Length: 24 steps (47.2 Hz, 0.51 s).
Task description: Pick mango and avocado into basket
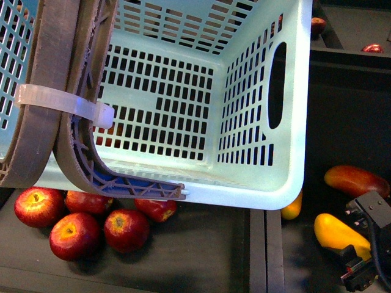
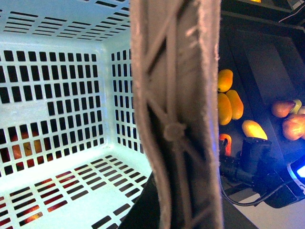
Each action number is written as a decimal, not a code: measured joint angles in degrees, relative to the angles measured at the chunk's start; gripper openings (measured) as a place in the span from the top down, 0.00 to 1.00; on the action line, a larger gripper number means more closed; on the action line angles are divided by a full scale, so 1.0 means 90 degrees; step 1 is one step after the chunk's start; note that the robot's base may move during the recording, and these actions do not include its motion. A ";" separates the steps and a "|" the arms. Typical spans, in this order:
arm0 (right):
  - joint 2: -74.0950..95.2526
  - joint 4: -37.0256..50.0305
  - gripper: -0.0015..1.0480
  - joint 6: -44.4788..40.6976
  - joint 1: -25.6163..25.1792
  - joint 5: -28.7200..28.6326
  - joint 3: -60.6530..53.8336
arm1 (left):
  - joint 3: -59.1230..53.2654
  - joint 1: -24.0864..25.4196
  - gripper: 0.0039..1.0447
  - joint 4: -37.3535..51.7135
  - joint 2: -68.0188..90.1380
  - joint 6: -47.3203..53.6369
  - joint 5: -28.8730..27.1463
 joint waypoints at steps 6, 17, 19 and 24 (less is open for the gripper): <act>-0.0415 0.0192 0.41 0.0294 -0.0253 -0.0044 -0.0313 | 0.0000 0.0000 0.95 0.0000 0.0000 0.0000 -0.0002; -0.2875 -0.0219 0.41 0.1253 -0.0799 -0.0595 -0.1246 | 0.0000 0.0000 0.95 0.0000 0.0000 0.0000 -0.0005; -0.3325 -0.0408 0.41 0.1418 -0.0821 -0.0690 -0.1365 | 0.0000 0.0000 0.95 0.0000 0.0000 0.0000 -0.0005; -0.4435 -0.0925 0.41 0.1795 -0.0792 -0.0869 -0.1571 | 0.0000 0.0000 0.95 0.0000 0.0000 0.0000 -0.0002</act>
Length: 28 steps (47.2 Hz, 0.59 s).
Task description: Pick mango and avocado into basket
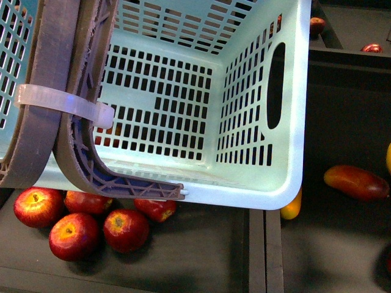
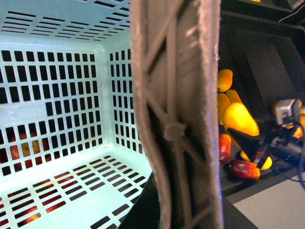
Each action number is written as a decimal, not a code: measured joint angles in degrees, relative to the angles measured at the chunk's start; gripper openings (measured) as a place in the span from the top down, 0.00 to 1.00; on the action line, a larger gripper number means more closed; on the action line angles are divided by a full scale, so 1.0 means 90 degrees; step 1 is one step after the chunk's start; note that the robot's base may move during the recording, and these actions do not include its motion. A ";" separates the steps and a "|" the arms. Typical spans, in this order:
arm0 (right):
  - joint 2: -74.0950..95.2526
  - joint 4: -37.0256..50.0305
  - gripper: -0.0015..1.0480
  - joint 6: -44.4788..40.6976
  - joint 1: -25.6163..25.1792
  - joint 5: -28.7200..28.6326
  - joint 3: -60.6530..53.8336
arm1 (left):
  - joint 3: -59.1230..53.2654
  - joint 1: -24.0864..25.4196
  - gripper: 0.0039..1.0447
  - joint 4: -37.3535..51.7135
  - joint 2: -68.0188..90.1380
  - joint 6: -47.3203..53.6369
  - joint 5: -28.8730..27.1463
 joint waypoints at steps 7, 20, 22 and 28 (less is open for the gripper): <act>-0.1702 -0.0848 0.42 0.0481 0.0287 -0.0044 -0.0097 | 0.0000 -0.0002 0.95 0.0000 0.0000 0.0000 0.0005; -0.4563 -0.2395 0.42 0.1302 0.1940 0.0767 0.0233 | 0.0000 0.0000 0.95 0.0000 0.0000 0.0000 0.0000; -0.4724 -0.2528 0.42 0.1336 0.2237 0.0925 0.0321 | 0.0000 0.0000 0.95 0.0000 0.0000 0.0000 -0.0002; -0.4806 -0.2827 0.42 0.1353 0.3393 0.1613 0.0673 | 0.0000 0.0000 0.95 0.0000 0.0000 0.0000 -0.0005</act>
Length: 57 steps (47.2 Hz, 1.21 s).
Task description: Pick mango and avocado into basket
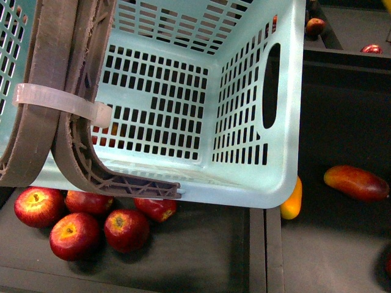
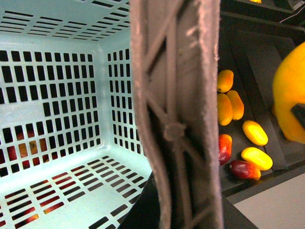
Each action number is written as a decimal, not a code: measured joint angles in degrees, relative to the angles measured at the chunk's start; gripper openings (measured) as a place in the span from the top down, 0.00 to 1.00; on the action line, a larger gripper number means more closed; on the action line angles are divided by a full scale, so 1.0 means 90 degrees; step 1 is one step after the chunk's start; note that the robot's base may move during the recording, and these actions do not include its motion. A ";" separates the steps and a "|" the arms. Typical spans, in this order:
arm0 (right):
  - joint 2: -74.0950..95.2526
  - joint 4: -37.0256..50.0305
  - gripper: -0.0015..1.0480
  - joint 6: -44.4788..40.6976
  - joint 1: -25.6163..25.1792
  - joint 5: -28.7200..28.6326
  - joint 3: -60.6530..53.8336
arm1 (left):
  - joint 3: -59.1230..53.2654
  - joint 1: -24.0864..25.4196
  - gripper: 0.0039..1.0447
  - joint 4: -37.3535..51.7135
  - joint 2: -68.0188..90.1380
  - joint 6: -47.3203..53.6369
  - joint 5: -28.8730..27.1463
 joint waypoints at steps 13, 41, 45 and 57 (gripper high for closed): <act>0.1168 0.0049 0.42 0.0005 0.2161 0.1375 0.0797 | 0.0000 0.0000 0.95 0.0000 0.0000 0.0000 0.0024; 0.2079 0.1277 0.06 0.0104 0.2465 0.2727 0.0869 | 0.0000 0.0000 0.95 -0.0005 0.0000 0.0002 0.0027; 0.1579 0.1365 0.08 0.0170 0.2280 0.3009 0.0607 | 0.0000 0.0000 0.95 -0.0029 0.0005 -0.0005 0.0012; -0.0461 0.1093 0.07 0.0617 0.1598 0.3682 -0.0087 | 0.0000 0.0005 0.95 -0.0032 0.0012 0.0002 -0.0024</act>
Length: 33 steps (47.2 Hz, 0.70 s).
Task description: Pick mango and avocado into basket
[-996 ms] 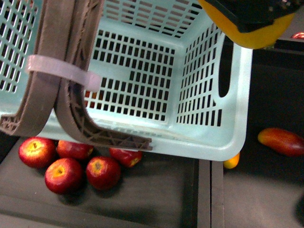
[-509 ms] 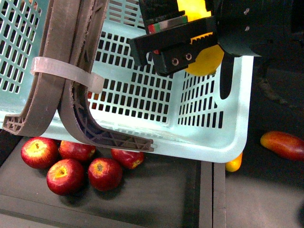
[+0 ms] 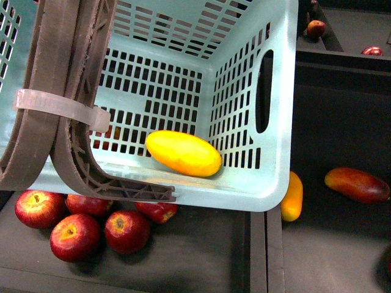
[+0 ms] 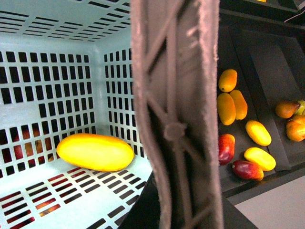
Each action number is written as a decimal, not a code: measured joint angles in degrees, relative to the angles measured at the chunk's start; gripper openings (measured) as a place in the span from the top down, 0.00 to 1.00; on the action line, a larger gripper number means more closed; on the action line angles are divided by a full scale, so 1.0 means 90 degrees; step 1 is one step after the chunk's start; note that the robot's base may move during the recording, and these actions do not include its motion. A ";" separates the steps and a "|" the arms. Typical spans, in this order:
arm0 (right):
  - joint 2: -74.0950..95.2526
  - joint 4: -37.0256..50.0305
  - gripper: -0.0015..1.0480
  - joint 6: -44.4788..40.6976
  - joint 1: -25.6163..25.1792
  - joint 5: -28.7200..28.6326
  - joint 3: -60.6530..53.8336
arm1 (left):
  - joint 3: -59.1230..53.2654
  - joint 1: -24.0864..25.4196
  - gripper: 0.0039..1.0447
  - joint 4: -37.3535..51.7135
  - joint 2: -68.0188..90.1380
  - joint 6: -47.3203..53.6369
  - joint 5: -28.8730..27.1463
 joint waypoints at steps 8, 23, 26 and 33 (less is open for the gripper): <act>-0.2183 -0.0775 0.07 0.0185 -0.0503 0.0719 -0.1008 | 0.0000 0.0000 0.95 0.0000 0.0000 -0.0005 0.0027; -0.5979 -0.3067 0.07 0.0481 -0.1037 0.1870 -0.3019 | 0.0000 -0.0002 0.95 -0.0002 0.0000 -0.0005 0.0041; -0.6091 -0.3084 0.07 0.0481 -0.1042 0.1885 -0.3067 | 0.0000 -0.0002 0.95 0.0000 0.0000 -0.0005 0.0027; -0.6125 -0.3084 0.07 0.0483 -0.1042 0.1887 -0.3067 | 0.0000 -0.0002 0.95 0.0000 0.0000 -0.0005 0.0029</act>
